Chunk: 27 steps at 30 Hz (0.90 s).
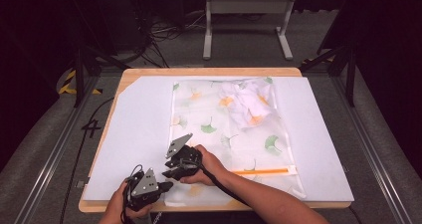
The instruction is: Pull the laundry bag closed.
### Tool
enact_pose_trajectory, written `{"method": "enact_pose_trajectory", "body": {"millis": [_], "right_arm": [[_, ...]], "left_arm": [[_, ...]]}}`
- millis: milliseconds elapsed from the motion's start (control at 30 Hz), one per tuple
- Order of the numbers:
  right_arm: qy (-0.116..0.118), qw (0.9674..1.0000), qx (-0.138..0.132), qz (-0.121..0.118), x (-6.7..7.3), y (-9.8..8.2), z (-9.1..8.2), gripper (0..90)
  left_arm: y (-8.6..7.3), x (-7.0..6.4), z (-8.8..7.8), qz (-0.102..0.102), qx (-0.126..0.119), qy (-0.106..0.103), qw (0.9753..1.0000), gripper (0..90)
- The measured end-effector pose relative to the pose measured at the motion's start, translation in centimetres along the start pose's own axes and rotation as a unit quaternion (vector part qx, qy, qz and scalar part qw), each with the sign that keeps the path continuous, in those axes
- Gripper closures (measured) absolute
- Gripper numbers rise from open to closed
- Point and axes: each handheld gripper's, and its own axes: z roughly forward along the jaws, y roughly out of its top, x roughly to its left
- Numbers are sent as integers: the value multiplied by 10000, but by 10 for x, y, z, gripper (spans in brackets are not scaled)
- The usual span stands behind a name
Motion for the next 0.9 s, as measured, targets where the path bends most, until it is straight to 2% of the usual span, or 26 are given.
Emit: {"method": "enact_pose_trajectory", "body": {"millis": [67, 133, 167, 200, 300, 467, 567, 833, 900], "right_arm": [[1, 10000, 79, 22, 0, 0, 4, 657], [23, 9998, 162, 63, 0, 0, 6, 706], [23, 9998, 162, 63, 0, 0, 6, 706], [59, 9998, 172, 78, 0, -1, 7, 766], [57, 9998, 182, 29, 2, 0, 7, 798], [92, 9999, 76, 16, 3, -1, 2, 869], [175, 9998, -85, 94, 0, -2, -4, 885], [161, 9998, -111, -70, 3, -8, -11, 900], [183, 9997, -132, -43, 2, -11, -14, 900]], "left_arm": [[0, 0, 0, 14, 18, 21, 10000, 900], [1, -1, 0, 39, 39, 41, 10000, 900], [1, -1, 0, 39, 39, 41, 10000, 900], [1, -1, 0, 49, 48, 45, 10000, 900], [2, -3, 0, 119, 101, 103, 9998, 900], [2, -2, 0, 93, 87, 72, 9999, 900], [3, -3, 0, 129, 113, 123, 9998, 900], [2, -2, 0, 85, 91, 88, 9999, 900], [2, -2, 0, 82, 85, 83, 9999, 900]]}}
